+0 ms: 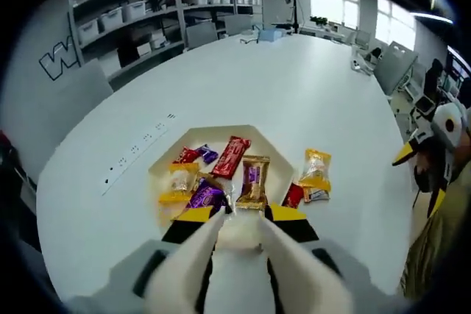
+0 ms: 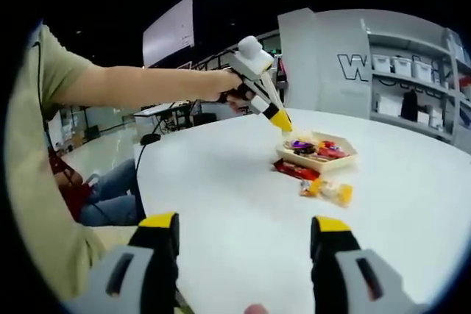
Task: Place the target food into the container with the food tongs after gripping and lifting it, then release it inside without dropping or visibly crushing the food.
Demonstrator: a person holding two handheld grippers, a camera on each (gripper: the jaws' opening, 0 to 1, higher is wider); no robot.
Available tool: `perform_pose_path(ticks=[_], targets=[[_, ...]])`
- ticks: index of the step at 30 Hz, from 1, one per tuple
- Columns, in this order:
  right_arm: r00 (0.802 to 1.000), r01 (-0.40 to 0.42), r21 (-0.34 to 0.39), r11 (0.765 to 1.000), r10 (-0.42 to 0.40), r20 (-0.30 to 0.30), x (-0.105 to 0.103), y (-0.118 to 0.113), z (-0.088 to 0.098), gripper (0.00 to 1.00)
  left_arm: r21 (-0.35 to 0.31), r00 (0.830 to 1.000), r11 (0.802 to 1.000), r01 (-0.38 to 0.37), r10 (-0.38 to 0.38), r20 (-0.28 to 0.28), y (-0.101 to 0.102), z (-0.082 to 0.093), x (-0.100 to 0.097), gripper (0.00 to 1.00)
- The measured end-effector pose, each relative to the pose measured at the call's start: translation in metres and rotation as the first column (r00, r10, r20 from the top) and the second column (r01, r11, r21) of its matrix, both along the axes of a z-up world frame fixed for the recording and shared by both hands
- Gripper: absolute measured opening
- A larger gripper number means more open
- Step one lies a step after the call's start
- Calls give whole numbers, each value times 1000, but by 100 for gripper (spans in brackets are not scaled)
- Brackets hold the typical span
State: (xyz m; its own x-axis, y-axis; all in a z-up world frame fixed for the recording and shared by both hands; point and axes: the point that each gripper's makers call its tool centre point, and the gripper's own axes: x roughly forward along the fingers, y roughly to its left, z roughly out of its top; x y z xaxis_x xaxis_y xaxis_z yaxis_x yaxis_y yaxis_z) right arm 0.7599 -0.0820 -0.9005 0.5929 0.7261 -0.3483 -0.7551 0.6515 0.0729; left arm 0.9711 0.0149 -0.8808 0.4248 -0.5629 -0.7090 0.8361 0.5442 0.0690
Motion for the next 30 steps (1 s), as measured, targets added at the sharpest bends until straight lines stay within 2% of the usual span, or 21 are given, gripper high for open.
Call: perform_pose_path(ticks=[4, 14, 20, 30], targets=[[1000, -1, 0, 1000, 1, 0, 0, 1, 0, 71, 12, 999, 999, 31, -31, 5, -2, -2, -11, 25], [1000, -1, 2, 1000, 1, -4, -1, 1, -2, 71, -31, 998, 997, 70, -70, 2, -6, -6, -34, 25], [1000, -3, 1, 1000, 3, -5, -1, 2, -3, 71, -32, 995, 995, 98, -98, 12, -10, -13, -43, 25], [1000, -1, 0, 1000, 1, -8, -1, 1, -4, 71, 0, 985, 986, 167, -167, 32, -26, -27, -54, 25]])
